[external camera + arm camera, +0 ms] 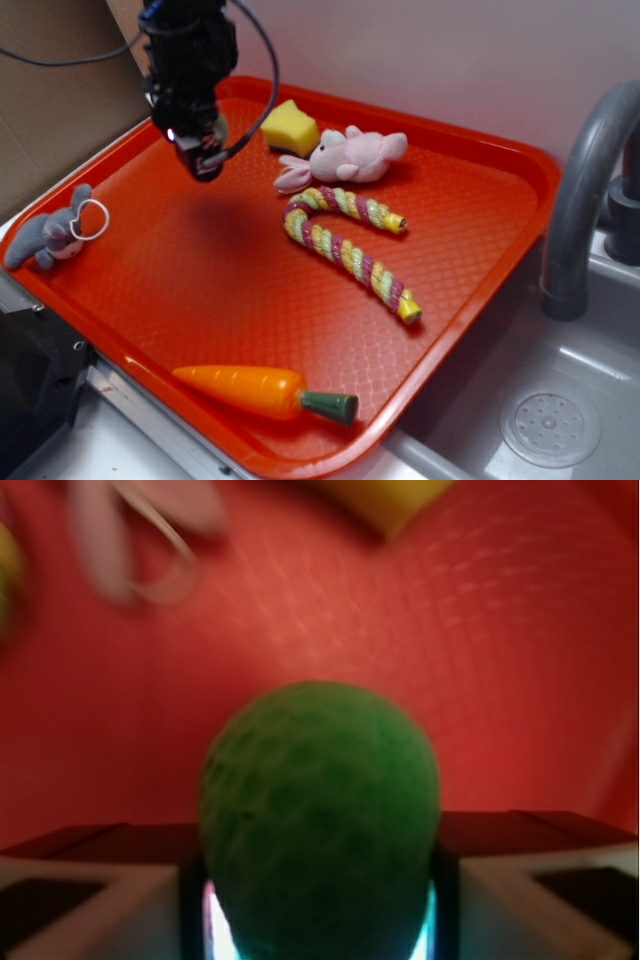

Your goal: Grab the green ball.

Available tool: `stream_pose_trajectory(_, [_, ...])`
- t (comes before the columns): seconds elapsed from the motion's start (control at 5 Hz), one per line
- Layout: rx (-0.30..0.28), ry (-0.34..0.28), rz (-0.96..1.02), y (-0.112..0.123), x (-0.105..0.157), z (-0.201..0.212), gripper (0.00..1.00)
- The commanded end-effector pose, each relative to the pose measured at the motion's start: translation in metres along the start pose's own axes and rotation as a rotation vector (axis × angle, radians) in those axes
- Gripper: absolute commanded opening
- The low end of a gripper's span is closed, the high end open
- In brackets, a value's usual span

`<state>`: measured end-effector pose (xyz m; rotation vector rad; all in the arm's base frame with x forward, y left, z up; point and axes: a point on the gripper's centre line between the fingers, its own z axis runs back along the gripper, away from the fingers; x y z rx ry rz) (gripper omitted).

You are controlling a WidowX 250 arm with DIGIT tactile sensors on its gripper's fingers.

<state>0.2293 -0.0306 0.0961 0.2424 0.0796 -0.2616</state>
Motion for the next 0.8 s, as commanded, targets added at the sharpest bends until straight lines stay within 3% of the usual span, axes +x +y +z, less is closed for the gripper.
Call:
stream_pose_trajectory(0.0, [-0.004,0.068,0.107,-0.066,-0.016,0.097,0.0])
stream_pose_trajectory(0.2, [-0.055,-0.026,0.177,-0.055,-0.015,0.13,0.0])
stream_pose_trajectory(0.4, [-0.069,-0.141,0.301,-0.029,-0.016,0.136,0.0])
stream_pose_trajectory(0.6, [-0.157,-0.242,0.433,-0.011,-0.017,0.128,0.0])
